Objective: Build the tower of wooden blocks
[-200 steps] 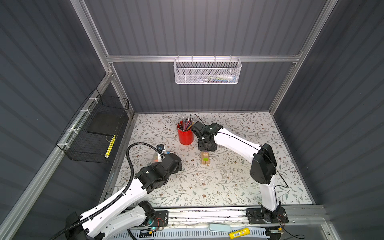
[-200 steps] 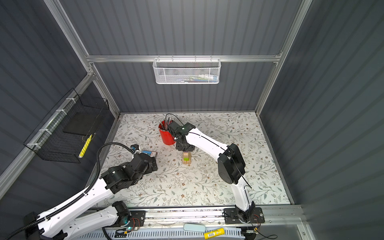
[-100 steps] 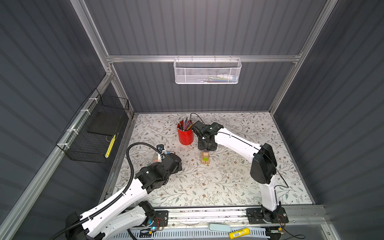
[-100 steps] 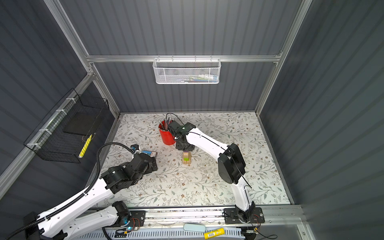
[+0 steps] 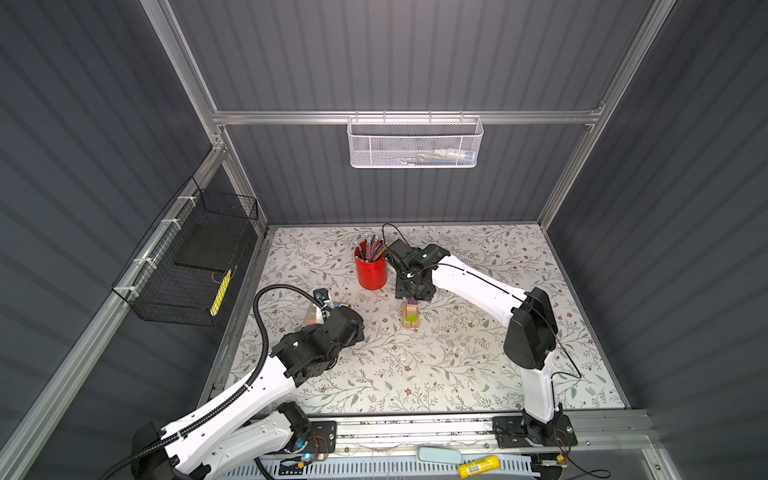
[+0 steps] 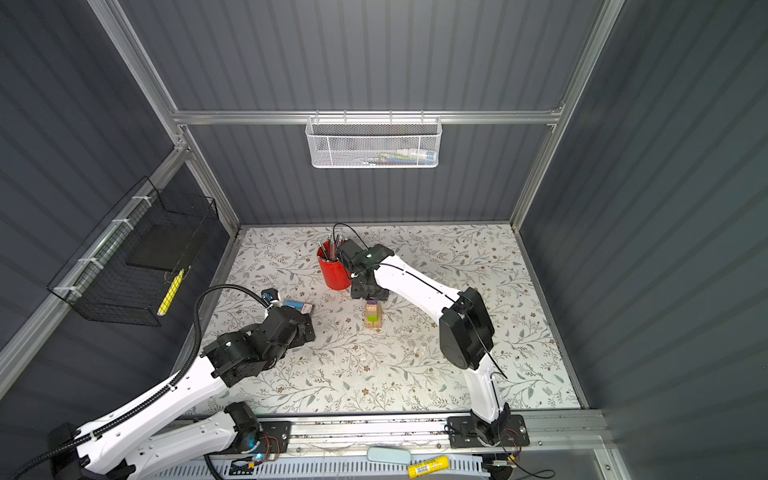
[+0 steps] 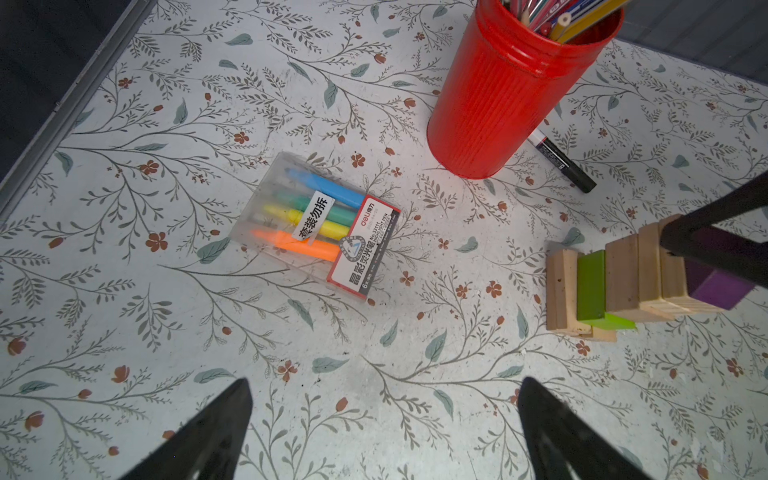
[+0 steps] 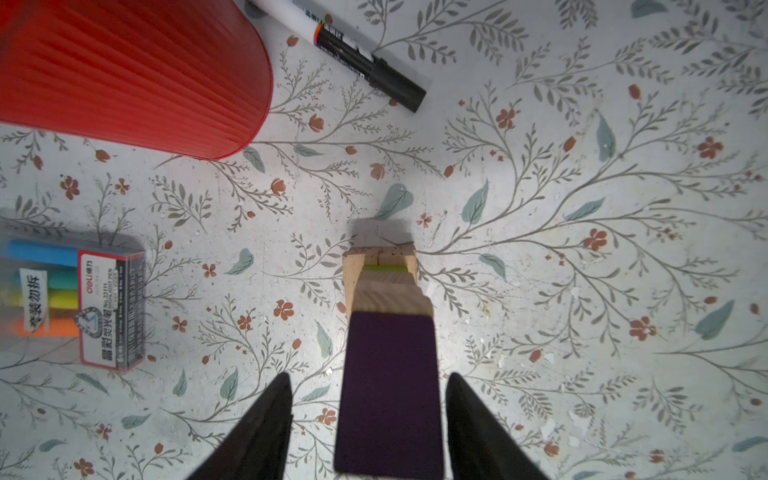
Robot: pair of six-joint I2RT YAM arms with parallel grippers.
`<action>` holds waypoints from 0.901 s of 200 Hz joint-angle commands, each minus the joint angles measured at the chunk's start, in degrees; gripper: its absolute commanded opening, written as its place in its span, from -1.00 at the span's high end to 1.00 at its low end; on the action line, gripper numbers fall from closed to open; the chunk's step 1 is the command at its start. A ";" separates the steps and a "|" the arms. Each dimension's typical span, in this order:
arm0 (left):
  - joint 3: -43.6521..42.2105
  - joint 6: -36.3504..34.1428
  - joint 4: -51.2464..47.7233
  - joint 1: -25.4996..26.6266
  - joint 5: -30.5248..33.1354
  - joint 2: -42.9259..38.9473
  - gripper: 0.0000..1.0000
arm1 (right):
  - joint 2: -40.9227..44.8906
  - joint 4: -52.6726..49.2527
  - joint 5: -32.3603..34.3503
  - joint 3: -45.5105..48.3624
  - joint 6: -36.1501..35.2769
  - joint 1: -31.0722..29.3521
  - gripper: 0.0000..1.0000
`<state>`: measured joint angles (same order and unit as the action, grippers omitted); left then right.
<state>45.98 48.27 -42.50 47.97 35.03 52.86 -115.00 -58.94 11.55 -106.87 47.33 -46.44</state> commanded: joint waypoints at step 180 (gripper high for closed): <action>-22.90 -44.19 85.25 -36.64 -2.14 29.68 -0.99 | 40.83 84.50 2.26 80.11 -36.02 48.17 -0.98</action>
<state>30.30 13.76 12.91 13.34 40.16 80.86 -72.12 3.62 21.69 -28.64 17.91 1.41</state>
